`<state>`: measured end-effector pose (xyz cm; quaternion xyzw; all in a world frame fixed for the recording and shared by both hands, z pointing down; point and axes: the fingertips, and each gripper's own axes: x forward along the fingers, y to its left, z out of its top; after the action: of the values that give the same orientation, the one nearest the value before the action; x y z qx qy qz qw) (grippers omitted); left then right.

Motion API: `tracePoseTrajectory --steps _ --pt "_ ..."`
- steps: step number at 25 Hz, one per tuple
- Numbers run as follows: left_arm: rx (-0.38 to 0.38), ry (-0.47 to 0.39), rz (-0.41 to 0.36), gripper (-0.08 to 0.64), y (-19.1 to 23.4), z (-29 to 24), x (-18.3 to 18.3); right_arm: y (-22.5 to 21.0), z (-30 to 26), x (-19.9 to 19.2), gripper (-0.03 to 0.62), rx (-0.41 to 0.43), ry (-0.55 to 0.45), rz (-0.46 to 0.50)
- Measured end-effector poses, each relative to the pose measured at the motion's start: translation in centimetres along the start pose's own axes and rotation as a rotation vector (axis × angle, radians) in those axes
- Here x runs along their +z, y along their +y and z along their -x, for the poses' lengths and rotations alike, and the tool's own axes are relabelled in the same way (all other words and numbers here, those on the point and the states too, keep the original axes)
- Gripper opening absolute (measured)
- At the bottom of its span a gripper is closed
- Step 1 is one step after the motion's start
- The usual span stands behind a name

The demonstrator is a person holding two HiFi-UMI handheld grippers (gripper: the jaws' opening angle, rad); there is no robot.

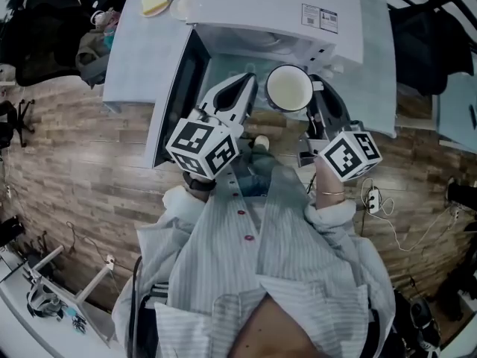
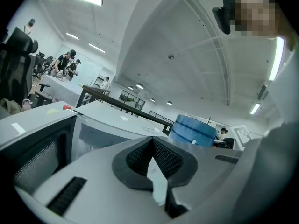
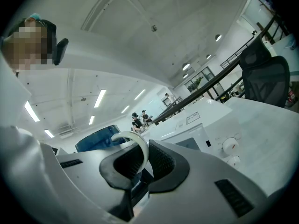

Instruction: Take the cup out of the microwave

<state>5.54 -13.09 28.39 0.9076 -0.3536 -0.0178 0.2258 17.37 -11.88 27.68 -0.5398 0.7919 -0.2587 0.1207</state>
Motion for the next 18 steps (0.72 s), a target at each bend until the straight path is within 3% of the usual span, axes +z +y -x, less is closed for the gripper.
tracePoseTrajectory --steps 18 --pt "-0.043 -0.010 -0.007 0.008 -0.7 -1.7 0.2 -0.5 -0.2 0.4 0.052 0.009 -0.008 -0.008"
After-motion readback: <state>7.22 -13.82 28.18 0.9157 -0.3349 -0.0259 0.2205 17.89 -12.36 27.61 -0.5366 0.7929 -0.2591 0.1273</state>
